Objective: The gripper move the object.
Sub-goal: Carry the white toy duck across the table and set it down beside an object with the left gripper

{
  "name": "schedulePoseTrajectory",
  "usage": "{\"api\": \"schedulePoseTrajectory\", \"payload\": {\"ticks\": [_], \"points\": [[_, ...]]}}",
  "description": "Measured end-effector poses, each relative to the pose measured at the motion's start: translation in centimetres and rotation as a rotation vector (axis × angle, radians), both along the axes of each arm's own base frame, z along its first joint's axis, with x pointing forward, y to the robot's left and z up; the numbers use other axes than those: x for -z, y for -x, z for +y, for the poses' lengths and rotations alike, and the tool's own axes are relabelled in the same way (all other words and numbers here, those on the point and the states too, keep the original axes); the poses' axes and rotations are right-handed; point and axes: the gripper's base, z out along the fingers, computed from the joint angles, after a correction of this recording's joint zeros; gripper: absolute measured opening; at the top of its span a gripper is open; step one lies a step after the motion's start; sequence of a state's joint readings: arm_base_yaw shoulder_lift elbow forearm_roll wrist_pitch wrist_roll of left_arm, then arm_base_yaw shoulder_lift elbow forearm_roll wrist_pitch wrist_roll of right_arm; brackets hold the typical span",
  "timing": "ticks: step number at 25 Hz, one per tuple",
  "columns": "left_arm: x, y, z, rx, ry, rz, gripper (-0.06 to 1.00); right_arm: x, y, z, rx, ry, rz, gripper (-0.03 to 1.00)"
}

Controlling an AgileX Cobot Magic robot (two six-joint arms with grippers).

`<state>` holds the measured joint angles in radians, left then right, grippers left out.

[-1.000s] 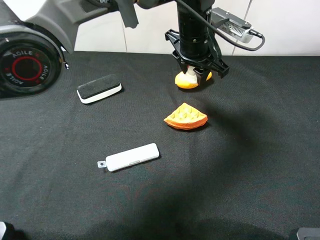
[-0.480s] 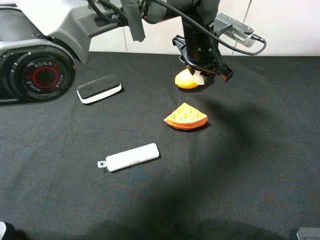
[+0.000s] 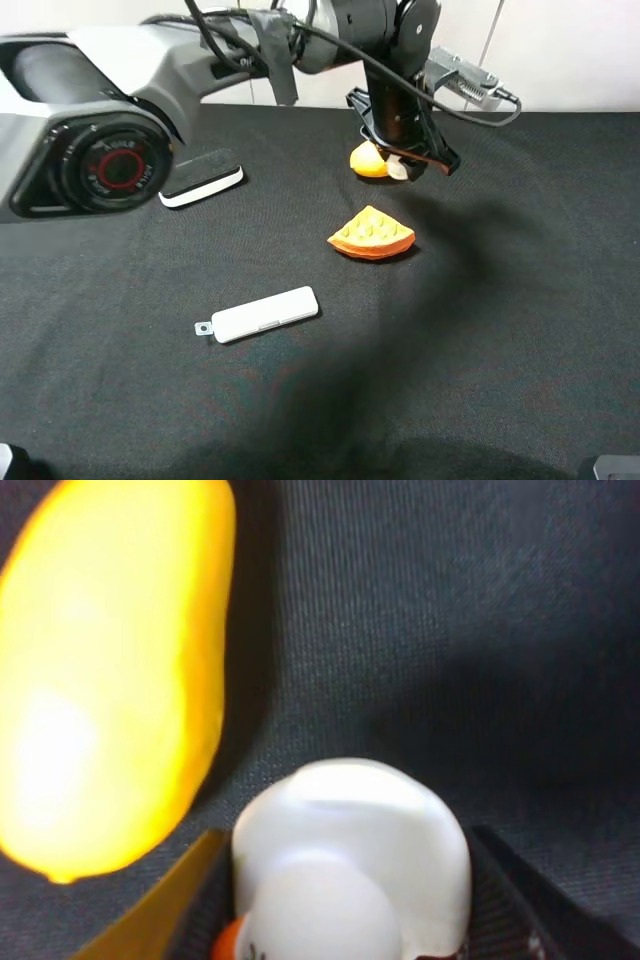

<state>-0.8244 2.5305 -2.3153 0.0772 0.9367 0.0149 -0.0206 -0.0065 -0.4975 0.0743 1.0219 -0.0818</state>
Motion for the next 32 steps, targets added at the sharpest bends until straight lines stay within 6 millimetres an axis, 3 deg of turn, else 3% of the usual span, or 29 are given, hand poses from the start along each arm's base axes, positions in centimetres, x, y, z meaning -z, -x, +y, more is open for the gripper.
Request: {"api": "schedulePoseTrajectory", "payload": {"ticks": [9, 32], "points": [[-0.1, -0.4, -0.5, 0.004, 0.050, -0.042, 0.51, 0.0, 0.0, 0.0, 0.000, 0.000, 0.000, 0.69], [3.5, -0.8, -1.0, 0.008, 0.044, -0.033, 0.50, 0.0, 0.0, 0.0, -0.001, -0.002, 0.000, 0.69]]}}
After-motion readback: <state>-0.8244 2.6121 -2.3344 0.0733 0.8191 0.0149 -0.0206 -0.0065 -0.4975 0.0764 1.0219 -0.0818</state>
